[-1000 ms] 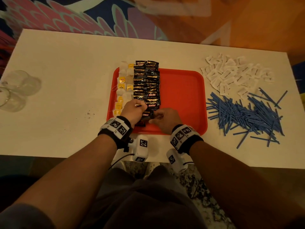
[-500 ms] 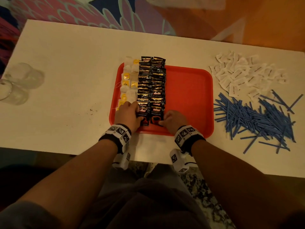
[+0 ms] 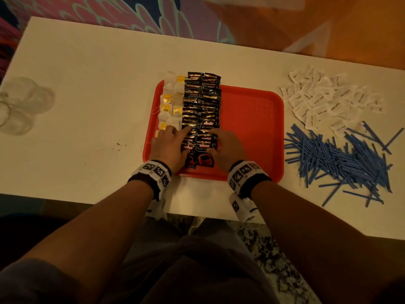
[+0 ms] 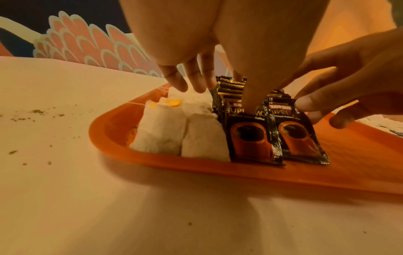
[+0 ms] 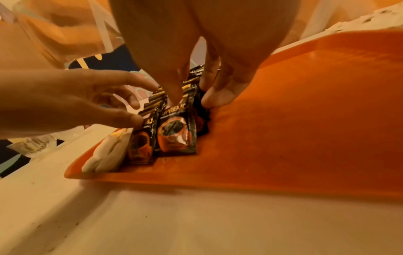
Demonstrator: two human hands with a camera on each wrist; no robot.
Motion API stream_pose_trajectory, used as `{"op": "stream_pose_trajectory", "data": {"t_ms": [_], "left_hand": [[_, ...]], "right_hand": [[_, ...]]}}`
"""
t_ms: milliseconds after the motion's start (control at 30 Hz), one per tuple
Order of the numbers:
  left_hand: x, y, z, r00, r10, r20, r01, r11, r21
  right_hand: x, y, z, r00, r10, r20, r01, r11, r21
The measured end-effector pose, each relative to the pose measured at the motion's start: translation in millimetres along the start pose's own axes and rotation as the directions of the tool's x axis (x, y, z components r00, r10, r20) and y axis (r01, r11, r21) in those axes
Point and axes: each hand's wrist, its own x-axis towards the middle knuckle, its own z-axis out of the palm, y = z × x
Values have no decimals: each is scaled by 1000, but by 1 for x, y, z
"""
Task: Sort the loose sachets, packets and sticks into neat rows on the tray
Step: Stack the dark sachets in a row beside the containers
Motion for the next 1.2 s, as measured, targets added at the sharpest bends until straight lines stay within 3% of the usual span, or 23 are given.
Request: {"op": "stream_pose_trajectory", "data": {"t_ms": [100,333,533,733,967,1200], "left_hand": [[0,-1,2,999,-13,48,13,1000,11],[0,-3,2,999,-25,-38,25,1000,-4],[1,2,-1,996,21,84,-31,992,126],[6,1,-5,999,16,38,-19,995,94],[16,-1,-6,986,36,160,-66,981,185],[32,-1,-22,990,32,139,-53,987,155]], "right_hand": [[0,-1,4,1000,19,13,-19,999,-31],[-1,-3,1,1000,12,-11,-13,995,-101],[-3,-7,5,997,65,48,-55,981,-187],[1,-12,-1,998,60,-3,-60,981,-184],[11,-17,0,987,136,91,-101,944,-313],[29,-26,-15,991,123,44,-101,937,-333]]}}
